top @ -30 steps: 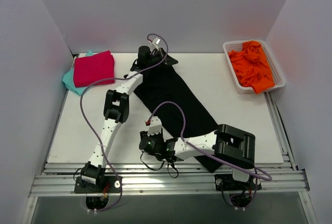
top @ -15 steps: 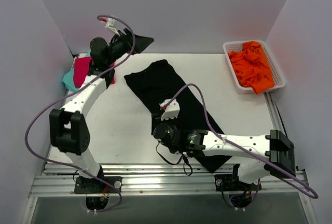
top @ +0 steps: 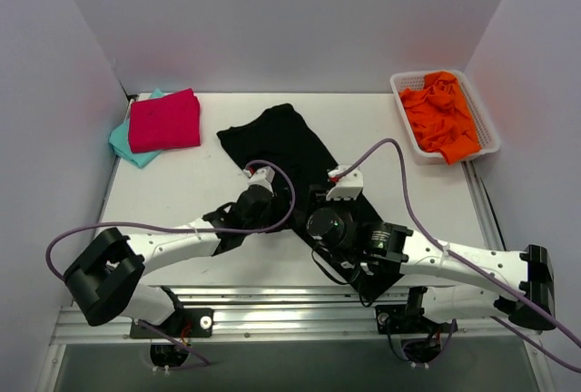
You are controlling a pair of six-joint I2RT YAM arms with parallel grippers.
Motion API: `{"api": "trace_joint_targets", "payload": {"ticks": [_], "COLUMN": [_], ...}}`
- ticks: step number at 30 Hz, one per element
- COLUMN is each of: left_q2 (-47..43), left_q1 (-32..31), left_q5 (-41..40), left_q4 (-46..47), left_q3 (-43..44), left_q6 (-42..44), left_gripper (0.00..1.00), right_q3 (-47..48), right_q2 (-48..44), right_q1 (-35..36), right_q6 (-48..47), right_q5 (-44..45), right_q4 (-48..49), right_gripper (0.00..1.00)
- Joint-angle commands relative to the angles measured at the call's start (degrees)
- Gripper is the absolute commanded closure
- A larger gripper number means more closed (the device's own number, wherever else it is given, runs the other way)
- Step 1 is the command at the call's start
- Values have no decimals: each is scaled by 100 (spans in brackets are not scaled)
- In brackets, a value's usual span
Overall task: Fold and stack the t-shirts
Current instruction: Fold the tshirt
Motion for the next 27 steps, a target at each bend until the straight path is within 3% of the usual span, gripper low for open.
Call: {"api": "trace_joint_targets", "payload": {"ticks": [1, 8, 19, 21, 22, 23, 24, 27], "left_q2": [-122, 1354, 2595, 2849, 2998, 3060, 3131, 3193], "left_q1": [-348, -631, -648, -622, -613, -596, -543, -421], "left_q5": [-717, -253, 398, 443, 651, 706, 732, 803], "left_q4": [860, 1527, 1827, 1950, 1994, 2029, 2047, 2153], "left_q3": [-356, -111, 504, 609, 644, 671, 689, 601], "left_q6": [-761, -1069, -1201, -1166, -1157, -1149, -1157, -1131], "left_gripper": [6, 6, 6, 30, 68, 92, 97, 98], "right_q3": [-133, -265, -379, -432, -458, -467, -502, -538], "right_q2": [-370, -704, -845, -880, -898, -907, -915, -916], "right_q1": [-91, -372, -654, -671, -706, -724, -750, -829], "right_q6": [190, 129, 94, 76, 67, 50, 32, -47], "right_q5": [515, 568, 541, 550, 550, 559, 550, 489], "right_q4": [-329, -373, -443, -408, -382, -373, -364, -276], "right_gripper": [45, 44, 43, 43, 43, 43, 43, 43]}}
